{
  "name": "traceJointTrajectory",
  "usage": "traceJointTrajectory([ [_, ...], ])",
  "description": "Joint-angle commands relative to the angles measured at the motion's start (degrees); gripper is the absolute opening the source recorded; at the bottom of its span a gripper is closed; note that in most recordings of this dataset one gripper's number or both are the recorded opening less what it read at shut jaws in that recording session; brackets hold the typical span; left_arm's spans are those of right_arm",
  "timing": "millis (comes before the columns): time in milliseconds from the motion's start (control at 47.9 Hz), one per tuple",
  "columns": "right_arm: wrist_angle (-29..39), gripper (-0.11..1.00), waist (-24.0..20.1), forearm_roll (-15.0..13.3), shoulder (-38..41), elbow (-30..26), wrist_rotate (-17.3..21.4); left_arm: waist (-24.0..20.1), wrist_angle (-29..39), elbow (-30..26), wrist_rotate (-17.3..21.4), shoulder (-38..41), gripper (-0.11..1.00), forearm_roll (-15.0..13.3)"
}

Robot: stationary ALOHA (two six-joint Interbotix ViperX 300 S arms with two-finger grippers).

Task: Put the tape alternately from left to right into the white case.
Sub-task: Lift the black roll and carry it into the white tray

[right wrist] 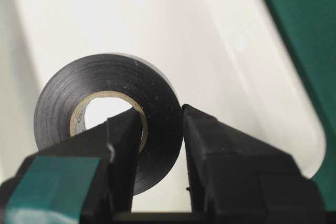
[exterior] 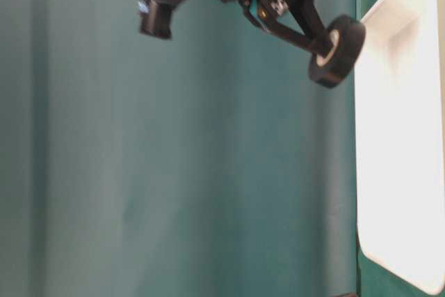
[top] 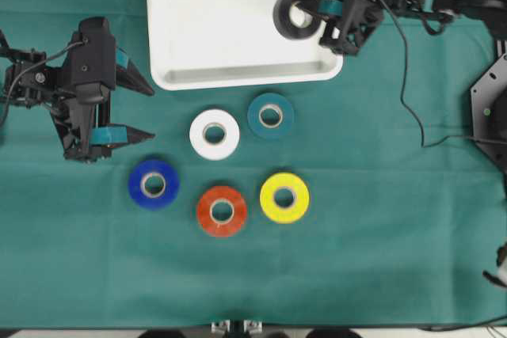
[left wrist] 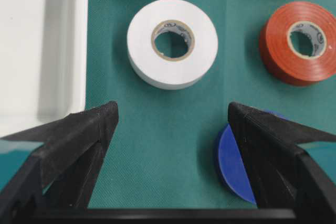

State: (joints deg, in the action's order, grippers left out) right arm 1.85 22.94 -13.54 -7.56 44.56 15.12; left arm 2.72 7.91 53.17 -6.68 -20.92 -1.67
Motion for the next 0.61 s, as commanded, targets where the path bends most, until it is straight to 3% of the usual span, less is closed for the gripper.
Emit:
traceJointTrajectory([
  [0,-1.23,0.24,1.85,-0.79,1.85,-2.64,-0.09,0.18,-0.26,-0.7,-0.09,-0.26,0.53,-0.09],
  [292,-1.23,0.24,5.71,-1.85,9.05,-7.47,-0.09,0.35,-0.26,-0.7,-0.09,0.18,0.54,-0.09],
  [584,-0.26,0.24,8.44,-1.85,11.87,-8.35,-0.09,0.26,-0.35,-0.62,-0.09,0.18,0.53,-0.09],
])
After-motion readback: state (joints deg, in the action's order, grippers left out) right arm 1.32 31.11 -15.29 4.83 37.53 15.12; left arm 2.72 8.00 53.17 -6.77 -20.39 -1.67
